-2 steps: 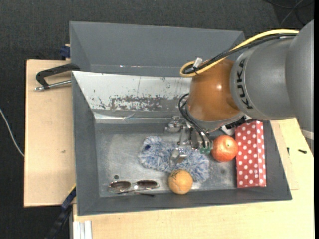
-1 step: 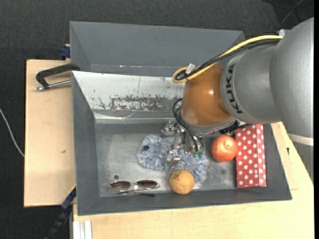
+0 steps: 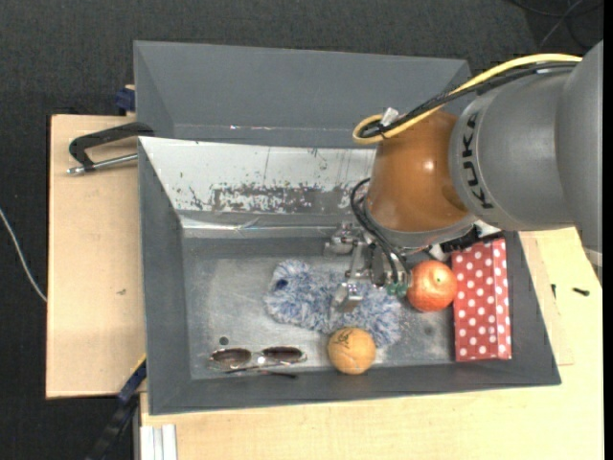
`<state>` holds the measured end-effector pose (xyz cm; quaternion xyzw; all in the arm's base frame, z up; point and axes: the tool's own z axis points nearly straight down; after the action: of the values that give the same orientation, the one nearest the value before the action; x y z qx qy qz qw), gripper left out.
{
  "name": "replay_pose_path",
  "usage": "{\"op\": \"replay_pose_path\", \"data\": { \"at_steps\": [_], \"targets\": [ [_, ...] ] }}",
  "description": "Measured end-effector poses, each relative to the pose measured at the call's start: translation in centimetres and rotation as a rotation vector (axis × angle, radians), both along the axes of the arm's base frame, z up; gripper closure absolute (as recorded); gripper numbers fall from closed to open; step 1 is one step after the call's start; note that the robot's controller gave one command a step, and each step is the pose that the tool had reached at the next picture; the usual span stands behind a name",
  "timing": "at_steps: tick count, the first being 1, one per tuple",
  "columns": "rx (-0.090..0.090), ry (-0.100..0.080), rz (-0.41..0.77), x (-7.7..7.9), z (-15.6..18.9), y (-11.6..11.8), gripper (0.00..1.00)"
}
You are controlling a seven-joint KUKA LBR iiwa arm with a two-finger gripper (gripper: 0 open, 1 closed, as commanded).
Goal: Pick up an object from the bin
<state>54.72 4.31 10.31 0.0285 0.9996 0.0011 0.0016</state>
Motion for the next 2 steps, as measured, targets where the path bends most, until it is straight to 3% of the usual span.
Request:
{"op": "replay_pose_path", "data": {
  "at_steps": [1, 2],
  "targets": [
    [0.000, 0.004, 0.003, 0.05, -2.20, 0.82, 0.00],
    [0.002, -0.002, -0.172, -0.03, -2.78, -0.14, 1.00]
  ]
}}
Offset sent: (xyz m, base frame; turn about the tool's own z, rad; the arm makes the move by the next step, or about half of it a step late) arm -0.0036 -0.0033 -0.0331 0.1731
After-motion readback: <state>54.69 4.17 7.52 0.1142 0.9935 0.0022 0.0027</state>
